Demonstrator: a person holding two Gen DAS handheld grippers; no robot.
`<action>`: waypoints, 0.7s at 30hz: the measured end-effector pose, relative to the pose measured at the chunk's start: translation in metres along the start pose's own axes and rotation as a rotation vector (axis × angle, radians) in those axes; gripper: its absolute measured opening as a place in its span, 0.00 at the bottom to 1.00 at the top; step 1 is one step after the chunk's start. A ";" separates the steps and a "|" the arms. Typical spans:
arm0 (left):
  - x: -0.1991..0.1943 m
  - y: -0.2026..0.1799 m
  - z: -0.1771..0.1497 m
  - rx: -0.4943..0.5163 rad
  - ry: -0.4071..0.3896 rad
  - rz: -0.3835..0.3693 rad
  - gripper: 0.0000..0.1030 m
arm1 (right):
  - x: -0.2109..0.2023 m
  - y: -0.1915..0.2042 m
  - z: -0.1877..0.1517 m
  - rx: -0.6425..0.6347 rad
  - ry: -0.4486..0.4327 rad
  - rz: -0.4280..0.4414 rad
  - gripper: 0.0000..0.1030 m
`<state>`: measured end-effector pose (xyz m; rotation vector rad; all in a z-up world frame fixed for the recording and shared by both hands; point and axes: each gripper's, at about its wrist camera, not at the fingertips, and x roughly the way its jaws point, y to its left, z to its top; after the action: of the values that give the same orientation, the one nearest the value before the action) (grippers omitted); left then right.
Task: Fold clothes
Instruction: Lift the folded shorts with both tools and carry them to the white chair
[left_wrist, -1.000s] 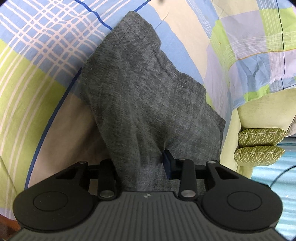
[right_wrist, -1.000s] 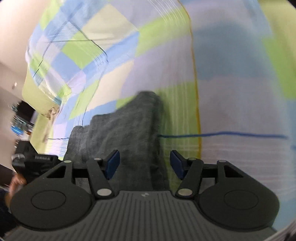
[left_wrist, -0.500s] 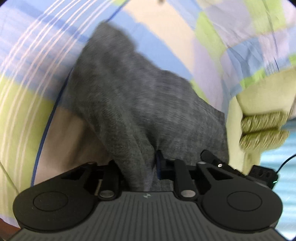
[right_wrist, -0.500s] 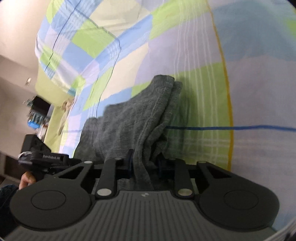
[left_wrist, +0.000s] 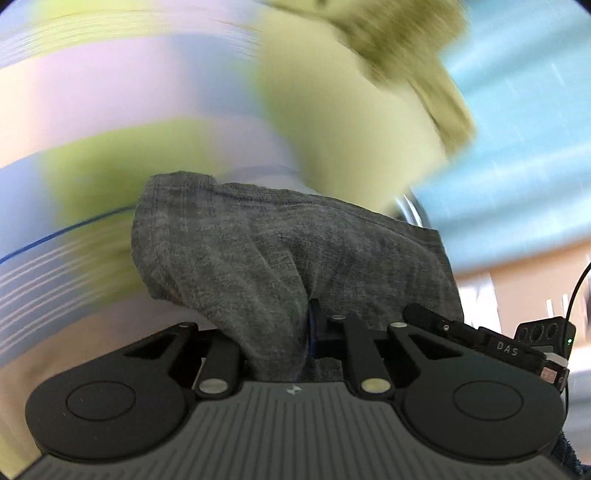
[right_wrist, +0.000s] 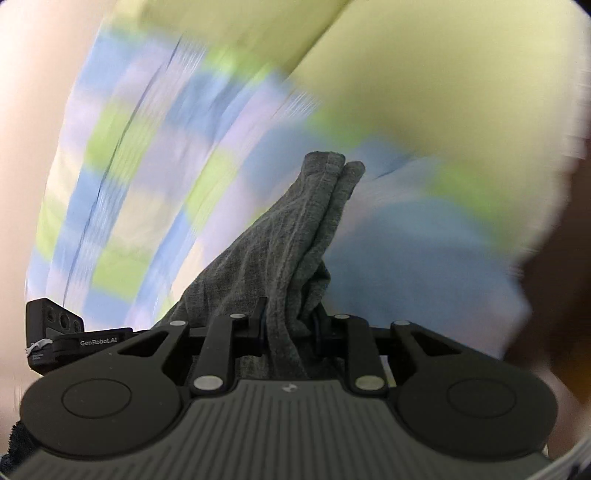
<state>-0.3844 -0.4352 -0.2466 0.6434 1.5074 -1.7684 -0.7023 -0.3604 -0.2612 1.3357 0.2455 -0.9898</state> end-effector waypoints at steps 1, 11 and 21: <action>0.015 -0.029 0.004 0.065 0.035 -0.025 0.15 | -0.022 -0.010 -0.003 0.035 -0.045 -0.020 0.19; 0.171 -0.308 -0.028 0.540 0.271 -0.263 0.16 | -0.308 -0.145 -0.043 0.323 -0.542 -0.293 0.19; 0.259 -0.406 -0.139 0.680 0.372 -0.190 0.16 | -0.388 -0.273 -0.084 0.497 -0.594 -0.285 0.19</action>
<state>-0.8725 -0.3253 -0.2174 1.2515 1.1947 -2.4342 -1.0951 -0.0858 -0.2161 1.3958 -0.2906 -1.7178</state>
